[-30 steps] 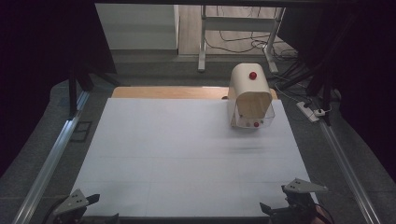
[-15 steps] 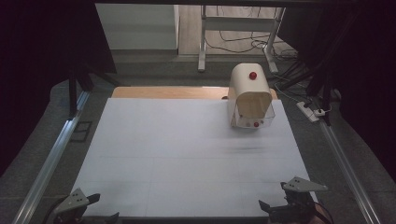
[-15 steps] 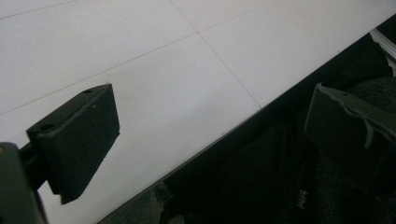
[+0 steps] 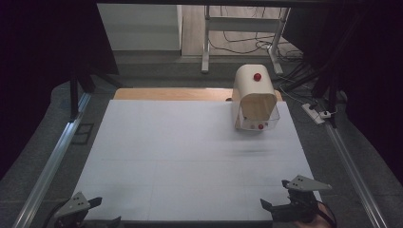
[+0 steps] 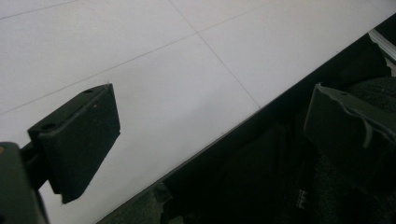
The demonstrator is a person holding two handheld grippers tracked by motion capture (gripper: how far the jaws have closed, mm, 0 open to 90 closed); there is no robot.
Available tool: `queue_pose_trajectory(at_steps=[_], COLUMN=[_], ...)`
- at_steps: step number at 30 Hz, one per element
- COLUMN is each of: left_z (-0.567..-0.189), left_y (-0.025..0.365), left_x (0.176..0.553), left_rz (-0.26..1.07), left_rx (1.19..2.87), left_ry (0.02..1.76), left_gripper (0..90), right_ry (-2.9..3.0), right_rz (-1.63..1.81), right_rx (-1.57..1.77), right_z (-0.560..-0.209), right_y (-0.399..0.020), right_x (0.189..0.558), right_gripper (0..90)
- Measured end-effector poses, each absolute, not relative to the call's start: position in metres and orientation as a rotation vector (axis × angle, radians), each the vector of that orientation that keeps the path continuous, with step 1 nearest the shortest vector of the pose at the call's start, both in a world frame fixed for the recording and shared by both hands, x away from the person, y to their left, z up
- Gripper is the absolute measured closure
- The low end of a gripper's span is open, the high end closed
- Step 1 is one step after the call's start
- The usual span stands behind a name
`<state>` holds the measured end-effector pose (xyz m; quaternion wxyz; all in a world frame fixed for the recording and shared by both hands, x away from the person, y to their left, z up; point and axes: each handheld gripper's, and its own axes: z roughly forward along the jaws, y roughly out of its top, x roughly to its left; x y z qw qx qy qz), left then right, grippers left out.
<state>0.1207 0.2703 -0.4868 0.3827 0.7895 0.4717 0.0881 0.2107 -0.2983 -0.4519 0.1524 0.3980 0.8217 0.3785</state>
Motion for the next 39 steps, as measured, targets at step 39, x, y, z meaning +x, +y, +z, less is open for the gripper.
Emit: queue_pose_trajectory(at_steps=[39], left_z=[-0.487], left_y=[0.268], left_x=[0.123], left_rz=[0.232], left_rx=[2.035], left_ry=[1.211], left_gripper=[4.8], right_ry=[2.344], right_rz=[1.138], right_rx=[1.151], right_z=[-0.44], right_y=[-0.281], right_x=[0.248], right_gripper=[0.0])
